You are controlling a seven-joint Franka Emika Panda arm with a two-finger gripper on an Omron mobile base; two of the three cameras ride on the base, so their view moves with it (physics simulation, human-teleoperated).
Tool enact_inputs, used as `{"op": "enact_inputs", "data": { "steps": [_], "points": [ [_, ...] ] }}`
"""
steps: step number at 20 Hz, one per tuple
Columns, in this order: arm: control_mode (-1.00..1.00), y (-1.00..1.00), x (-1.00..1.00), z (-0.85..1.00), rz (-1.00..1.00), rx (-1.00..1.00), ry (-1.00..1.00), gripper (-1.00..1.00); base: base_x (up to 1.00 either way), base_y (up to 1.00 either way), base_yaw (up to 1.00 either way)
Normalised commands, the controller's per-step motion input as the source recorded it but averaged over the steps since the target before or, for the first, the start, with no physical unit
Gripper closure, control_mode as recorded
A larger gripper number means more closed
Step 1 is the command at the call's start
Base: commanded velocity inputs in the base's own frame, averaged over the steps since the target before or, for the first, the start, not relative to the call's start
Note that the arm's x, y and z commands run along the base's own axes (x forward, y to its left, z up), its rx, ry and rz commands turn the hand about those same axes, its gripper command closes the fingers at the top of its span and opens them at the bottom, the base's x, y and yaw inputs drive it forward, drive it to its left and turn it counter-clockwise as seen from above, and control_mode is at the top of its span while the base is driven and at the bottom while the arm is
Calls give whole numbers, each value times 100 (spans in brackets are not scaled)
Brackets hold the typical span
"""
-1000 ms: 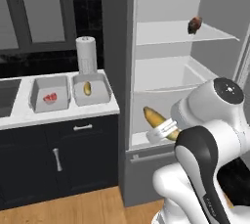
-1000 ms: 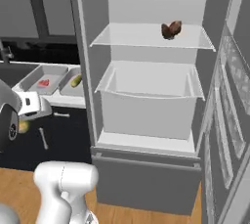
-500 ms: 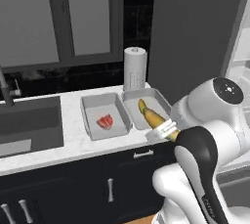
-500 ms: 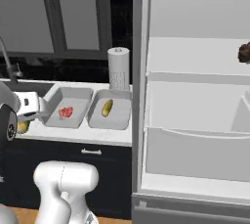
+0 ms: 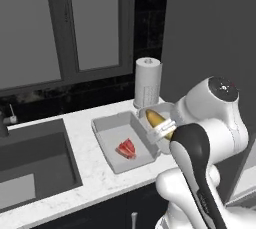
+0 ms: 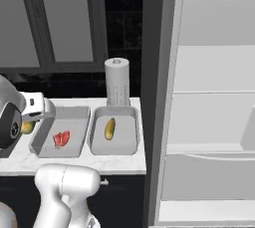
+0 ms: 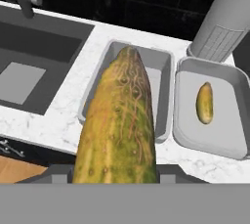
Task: Place one cucumber and one steak in each tupperware on the nearby counter, to pack two identical lunches.
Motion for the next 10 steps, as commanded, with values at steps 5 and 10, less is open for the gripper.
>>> {"op": "enact_inputs", "data": {
  "steps": [5, 10],
  "points": [
    [-100, -2, 100, -70, -3, 0, 14, 100, 0, 0, 0],
    [-100, -21, 100, -79, 0, 0, 7, 100, 0, 0, 0]
  ]
}}
